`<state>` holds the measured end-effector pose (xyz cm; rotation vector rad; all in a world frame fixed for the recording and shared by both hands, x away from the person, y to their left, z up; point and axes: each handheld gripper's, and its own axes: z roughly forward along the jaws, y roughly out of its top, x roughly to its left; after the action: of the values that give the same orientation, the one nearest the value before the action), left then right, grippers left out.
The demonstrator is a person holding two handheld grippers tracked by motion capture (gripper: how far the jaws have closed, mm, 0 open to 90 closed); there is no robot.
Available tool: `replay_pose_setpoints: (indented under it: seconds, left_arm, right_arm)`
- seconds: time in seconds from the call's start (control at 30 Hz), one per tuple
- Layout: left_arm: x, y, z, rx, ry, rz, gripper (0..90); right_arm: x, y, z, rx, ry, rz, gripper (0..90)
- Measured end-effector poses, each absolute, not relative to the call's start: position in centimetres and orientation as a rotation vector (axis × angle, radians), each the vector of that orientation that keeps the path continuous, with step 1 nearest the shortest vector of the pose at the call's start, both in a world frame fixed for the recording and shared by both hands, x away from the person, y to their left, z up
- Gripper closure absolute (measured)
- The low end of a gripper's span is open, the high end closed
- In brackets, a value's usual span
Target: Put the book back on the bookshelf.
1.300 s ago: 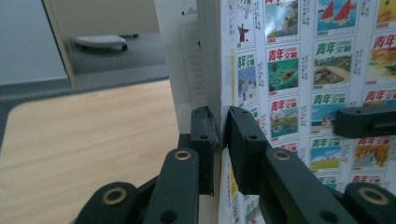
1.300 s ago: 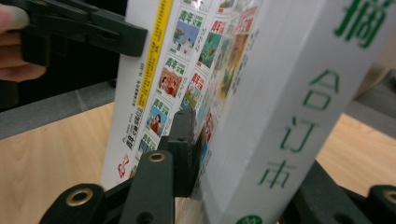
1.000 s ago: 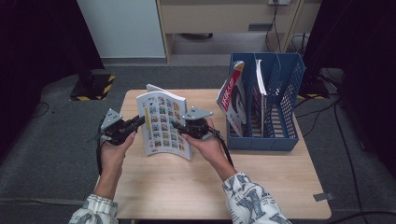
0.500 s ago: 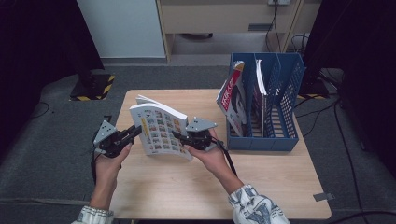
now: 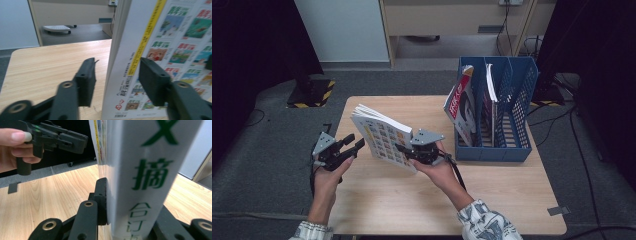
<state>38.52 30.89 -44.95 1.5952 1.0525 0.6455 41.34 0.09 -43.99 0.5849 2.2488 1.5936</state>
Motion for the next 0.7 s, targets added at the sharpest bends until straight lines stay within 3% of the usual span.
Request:
replay_pose_setpoints:
  seconds: [0.13, 0.3, 0.47, 0.7]
  left_arm:
    - [38.8, 31.0, -45.4, 1.594, 1.053, 0.646, 28.4]
    - [39.0, 31.1, -46.0, 1.602, 1.049, 0.644, 22.3]
    - [39.2, 30.5, -46.3, 1.620, 1.025, 0.639, 18.6]
    - [39.3, 29.8, -46.2, 1.639, 0.990, 0.639, 20.0]
  right_arm:
    - [41.3, 0.1, -44.0, 0.579, 2.250, 1.599, 73.1]
    - [41.2, 0.1, -44.1, 0.577, 2.252, 1.614, 72.6]
    - [41.1, 0.1, -44.1, 0.557, 2.251, 1.640, 70.6]
    - [41.0, 0.4, -44.1, 0.519, 2.243, 1.663, 69.8]
